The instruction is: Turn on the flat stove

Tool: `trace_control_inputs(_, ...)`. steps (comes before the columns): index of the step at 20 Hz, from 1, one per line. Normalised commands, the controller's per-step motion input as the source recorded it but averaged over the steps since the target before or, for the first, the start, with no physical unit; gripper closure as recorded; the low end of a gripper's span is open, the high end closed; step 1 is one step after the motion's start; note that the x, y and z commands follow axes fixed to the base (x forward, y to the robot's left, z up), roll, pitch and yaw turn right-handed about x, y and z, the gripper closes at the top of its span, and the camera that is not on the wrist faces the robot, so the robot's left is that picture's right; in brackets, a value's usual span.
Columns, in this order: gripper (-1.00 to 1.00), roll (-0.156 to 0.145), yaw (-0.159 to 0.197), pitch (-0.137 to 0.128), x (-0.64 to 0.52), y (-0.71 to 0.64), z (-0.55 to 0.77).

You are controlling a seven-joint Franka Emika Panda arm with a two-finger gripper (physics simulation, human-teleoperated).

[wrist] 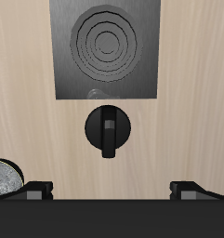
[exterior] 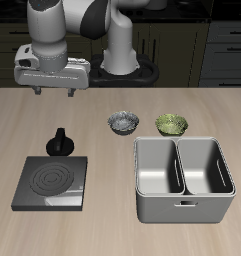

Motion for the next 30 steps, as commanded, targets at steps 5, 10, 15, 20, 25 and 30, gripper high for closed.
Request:
trace_control_inputs(5, -1.00, 0.008, 0.015, -0.038, -0.16, 0.12, -0.20)
trace_control_inputs(10, -1.00, 0.018, 0.003, -0.024, -0.23, 0.09, -0.23)
trace_control_inputs(15, -1.00, -0.022, -0.003, -0.045, -0.10, -0.06, -0.15)
trace_control_inputs(20, -1.00, -0.050, 0.004, -0.039, 0.04, -0.19, -0.23)
trace_control_inputs(25, -1.00, 0.000, -0.035, 0.006, -0.02, -0.02, -0.23)
trace_control_inputs(30, -1.00, 0.000, -0.043, -0.021, -0.08, 0.04, -0.20)
